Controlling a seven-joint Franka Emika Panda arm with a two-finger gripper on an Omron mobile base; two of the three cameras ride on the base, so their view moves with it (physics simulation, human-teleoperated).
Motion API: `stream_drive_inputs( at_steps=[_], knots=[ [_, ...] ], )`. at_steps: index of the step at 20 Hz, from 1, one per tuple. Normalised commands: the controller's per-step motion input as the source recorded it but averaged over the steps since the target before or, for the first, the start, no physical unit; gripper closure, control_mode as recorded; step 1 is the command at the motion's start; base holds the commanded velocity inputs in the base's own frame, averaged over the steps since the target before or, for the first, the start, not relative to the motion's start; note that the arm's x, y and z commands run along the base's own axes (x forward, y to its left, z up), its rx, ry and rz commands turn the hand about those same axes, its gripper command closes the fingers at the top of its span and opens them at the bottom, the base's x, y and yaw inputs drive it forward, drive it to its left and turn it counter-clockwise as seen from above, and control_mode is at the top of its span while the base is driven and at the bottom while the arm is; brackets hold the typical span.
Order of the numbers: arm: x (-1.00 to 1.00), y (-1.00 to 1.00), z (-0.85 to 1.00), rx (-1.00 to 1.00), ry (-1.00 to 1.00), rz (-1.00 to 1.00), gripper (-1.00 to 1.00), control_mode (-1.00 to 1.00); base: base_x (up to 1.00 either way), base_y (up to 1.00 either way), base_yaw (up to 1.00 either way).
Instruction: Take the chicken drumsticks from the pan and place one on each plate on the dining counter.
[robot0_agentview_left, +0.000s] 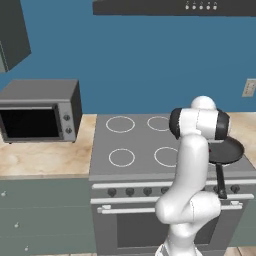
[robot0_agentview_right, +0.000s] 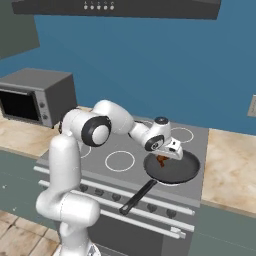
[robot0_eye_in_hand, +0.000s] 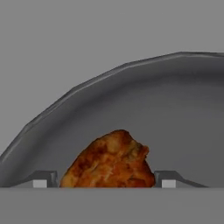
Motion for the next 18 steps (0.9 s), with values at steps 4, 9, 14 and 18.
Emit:
stream_drive_inputs(
  at_steps=[4, 9, 14, 18],
  knots=[
    [0.36, -0.08, -0.43, 0.01, 0.00, -0.03, 1.00, -1.00, 0.00, 0.00, 0.00],
    [0.08, -0.07, -0.45, 0.04, 0.00, -0.07, 1.00, -1.00, 0.00, 0.00, 0.00],
    [0.05, -0.01, -0.52, 0.03, 0.05, -0.11, 1.00, -1.00, 0.00, 0.00, 0.00],
    [0.00, -0.01, -0.11, 0.04, 0.03, -0.10, 1.00, -1.00, 0.00, 0.00, 0.00]
  ],
)
